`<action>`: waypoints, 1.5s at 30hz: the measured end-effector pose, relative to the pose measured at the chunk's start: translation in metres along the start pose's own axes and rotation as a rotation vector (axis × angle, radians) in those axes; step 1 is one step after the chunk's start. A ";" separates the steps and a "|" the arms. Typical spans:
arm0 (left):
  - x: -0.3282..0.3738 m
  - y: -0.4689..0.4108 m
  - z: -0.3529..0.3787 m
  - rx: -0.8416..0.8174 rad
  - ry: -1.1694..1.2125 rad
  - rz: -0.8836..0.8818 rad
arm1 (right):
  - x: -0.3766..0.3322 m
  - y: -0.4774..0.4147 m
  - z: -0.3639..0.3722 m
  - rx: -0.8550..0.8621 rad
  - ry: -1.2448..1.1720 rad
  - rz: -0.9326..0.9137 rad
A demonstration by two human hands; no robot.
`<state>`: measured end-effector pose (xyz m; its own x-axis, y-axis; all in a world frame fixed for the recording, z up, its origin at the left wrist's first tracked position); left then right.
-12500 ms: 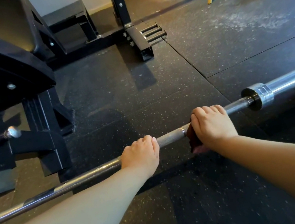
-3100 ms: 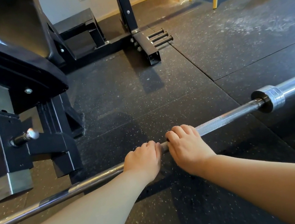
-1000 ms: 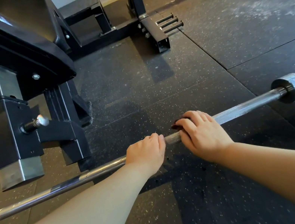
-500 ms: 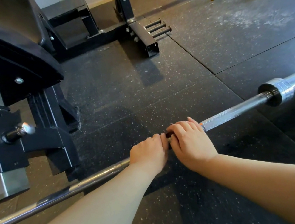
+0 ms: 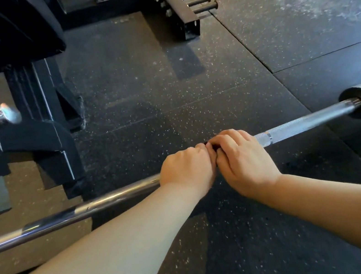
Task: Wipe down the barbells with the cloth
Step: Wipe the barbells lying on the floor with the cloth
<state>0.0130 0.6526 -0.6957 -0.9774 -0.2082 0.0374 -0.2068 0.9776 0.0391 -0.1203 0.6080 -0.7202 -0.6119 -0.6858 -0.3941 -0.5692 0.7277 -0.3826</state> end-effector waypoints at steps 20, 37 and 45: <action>-0.008 0.004 -0.001 0.049 0.003 0.012 | 0.006 -0.029 -0.046 -0.570 0.248 -0.138; -0.004 0.018 -0.029 -0.357 0.064 -0.219 | 0.040 -0.032 -0.053 -0.614 0.055 -0.446; -0.008 0.004 -0.025 -0.280 -0.069 -0.289 | -0.001 -0.046 -0.031 -0.666 0.190 -0.477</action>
<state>0.0208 0.6574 -0.6711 -0.8837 -0.4609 -0.0817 -0.4621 0.8313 0.3088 -0.1100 0.5756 -0.6762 -0.2711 -0.9515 -0.1454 -0.9591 0.2543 0.1240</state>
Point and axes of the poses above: each hand's wrist, its own y-axis away from the middle knuckle, its own z-axis out of the palm, x = y × z, the point moved 1 cm from there along -y, towards the middle knuckle, and after that the axes turned 8 degrees about x, right-handed, at the moved point
